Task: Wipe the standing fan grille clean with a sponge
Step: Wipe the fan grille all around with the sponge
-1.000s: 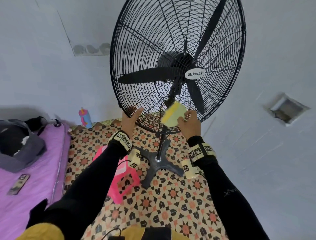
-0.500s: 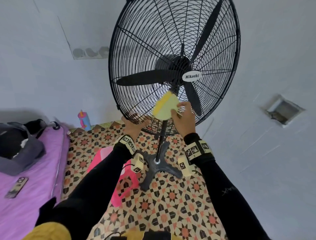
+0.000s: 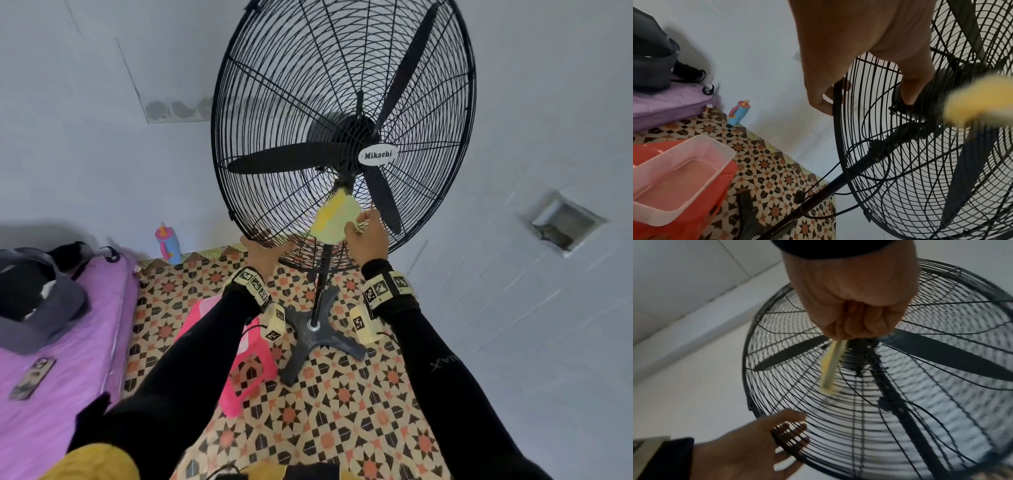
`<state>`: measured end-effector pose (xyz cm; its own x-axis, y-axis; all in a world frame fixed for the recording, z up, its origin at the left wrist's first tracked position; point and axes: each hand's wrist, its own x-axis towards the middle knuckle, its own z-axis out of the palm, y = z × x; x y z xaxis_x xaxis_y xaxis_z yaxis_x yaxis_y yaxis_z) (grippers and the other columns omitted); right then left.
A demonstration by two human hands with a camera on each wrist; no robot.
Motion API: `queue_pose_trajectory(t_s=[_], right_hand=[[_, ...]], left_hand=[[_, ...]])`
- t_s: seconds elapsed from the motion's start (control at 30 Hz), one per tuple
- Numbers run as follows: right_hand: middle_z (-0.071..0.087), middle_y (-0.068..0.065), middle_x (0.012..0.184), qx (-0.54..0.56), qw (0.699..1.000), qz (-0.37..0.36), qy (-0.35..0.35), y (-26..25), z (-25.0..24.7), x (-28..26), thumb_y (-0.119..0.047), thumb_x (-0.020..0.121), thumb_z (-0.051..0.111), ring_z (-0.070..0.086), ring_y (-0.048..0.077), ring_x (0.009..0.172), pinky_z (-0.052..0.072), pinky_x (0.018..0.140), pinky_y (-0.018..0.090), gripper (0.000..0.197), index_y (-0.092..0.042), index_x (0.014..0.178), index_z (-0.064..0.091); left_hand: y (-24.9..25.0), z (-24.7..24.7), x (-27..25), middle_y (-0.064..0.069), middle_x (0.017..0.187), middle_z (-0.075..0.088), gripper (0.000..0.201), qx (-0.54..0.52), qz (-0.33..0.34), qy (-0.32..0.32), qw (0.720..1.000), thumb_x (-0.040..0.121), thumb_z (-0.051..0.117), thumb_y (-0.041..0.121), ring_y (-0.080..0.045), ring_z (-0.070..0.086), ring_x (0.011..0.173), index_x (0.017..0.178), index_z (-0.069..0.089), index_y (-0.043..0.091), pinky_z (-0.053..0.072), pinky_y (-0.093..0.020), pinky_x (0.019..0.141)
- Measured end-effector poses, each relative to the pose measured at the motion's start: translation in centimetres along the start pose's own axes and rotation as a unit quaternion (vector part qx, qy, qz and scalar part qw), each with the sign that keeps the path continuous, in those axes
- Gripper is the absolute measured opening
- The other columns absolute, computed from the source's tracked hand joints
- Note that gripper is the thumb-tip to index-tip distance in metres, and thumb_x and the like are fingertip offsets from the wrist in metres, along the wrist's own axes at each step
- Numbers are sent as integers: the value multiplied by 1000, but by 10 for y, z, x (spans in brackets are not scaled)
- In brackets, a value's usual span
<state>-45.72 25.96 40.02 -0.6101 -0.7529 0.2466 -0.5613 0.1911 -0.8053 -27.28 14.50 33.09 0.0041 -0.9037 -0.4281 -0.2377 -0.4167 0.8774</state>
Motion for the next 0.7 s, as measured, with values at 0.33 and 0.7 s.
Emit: queue_pose_trajectory(t_s=[0.33,0.7], right_hand=[[65,-1,85,66,997,-16,31,1,-13,8,-28,96,64,63,26,64,50,59,32,23,-14,109,50],[56,-6,84,20,999,20,24,-1,-20,21,-27,96,62,58,17,70,38,59,28,20,-14,104,49]], left_hand=[[-1,3,-10,-32,164,18,141,26,8,12,1000,77,91,41,-45,29,148,161,-15,3,35,-65,115],[2,2,-10,-32,159,26,139,17,-5,-8,1000,74,93,41,-48,43,138,158,-11,7,42,-66,108]])
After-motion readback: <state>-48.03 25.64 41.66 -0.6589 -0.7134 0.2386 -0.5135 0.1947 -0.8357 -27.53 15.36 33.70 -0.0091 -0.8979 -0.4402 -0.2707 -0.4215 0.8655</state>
